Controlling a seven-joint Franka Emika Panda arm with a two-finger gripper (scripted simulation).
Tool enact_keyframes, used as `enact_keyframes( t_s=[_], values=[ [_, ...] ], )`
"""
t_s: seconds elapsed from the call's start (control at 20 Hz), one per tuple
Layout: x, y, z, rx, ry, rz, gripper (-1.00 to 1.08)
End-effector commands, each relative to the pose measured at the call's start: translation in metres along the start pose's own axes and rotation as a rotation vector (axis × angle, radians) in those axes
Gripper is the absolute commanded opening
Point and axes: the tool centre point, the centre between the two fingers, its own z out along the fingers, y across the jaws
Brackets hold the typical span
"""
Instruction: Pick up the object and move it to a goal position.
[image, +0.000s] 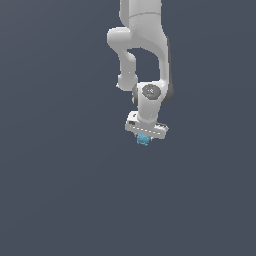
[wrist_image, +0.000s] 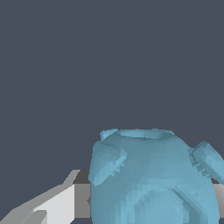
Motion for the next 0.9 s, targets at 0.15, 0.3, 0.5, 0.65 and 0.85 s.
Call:
enact_keyframes(
  t_s=[0.15, 0.3, 0.5, 0.65, 0.85],
  values=[
    [0.001, 0.001, -0.001, 0.000, 0.000, 0.000, -1.00],
    [0.003, 0.005, -0.007, 0.000, 0.000, 0.000, -1.00],
    [0.010, 0.015, -0.022, 0.000, 0.000, 0.000, -1.00],
    [0.018, 0.027, -0.039, 0.000, 0.000, 0.000, -1.00],
    [0.032, 0.048, -0.068, 0.000, 0.000, 0.000, -1.00]
  ],
)
